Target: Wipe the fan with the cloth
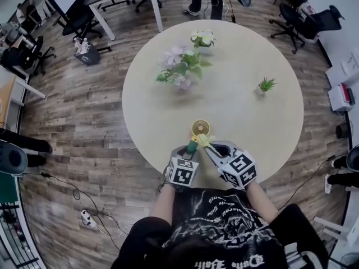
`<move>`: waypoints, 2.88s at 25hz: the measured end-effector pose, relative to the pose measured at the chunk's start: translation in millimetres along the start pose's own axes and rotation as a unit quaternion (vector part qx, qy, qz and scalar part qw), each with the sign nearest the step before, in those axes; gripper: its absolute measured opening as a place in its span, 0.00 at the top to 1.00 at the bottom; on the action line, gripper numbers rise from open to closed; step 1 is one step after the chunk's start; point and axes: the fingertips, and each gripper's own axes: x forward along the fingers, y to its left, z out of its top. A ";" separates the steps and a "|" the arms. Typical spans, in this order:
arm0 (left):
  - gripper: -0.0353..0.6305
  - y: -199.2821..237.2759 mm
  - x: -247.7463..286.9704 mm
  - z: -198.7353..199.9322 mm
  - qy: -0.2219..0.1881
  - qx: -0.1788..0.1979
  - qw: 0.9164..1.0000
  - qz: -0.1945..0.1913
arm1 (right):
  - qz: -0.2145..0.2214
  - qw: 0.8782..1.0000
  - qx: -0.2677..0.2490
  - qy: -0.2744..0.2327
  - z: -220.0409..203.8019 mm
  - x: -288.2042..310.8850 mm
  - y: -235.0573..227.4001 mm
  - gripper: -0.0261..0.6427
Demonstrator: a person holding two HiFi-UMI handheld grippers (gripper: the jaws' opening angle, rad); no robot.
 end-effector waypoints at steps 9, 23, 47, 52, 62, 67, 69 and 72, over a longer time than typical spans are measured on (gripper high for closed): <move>0.68 0.7 -1.3 -1.3 0.007 0.048 0.998 -0.034 | 0.136 0.973 0.006 0.185 -35.0 67.8 28.1 0.90; 0.69 2.9 3.0 -1.4 0.021 0.057 0.996 -0.071 | 0.109 0.981 -0.009 0.163 -36.0 93.2 21.6 0.90; 0.69 4.1 0.9 0.6 0.016 0.043 0.998 -0.052 | 0.008 0.992 0.069 0.101 -32.6 73.0 -16.2 0.90; 0.69 4.7 1.1 0.3 0.017 0.048 0.997 -0.058 | 0.099 0.977 0.121 0.146 -50.6 76.4 11.8 0.90; 0.69 2.3 1.5 -1.9 0.030 0.073 0.995 -0.061 | -0.006 0.993 0.048 0.111 -23.1 74.0 -29.7 0.90; 0.69 2.4 2.3 0.3 0.026 0.065 0.996 -0.059 | -0.005 0.992 0.044 0.115 -12.7 85.4 -40.3 0.90; 0.69 1.8 1.7 1.3 0.024 0.062 0.996 -0.053 | -0.009 0.993 0.040 0.110 -8.5 87.2 -42.2 0.90; 0.69 1.0 0.9 -0.6 0.021 0.062 0.997 -0.039 | -0.035 0.994 0.062 0.078 0.9 86.0 -51.8 0.90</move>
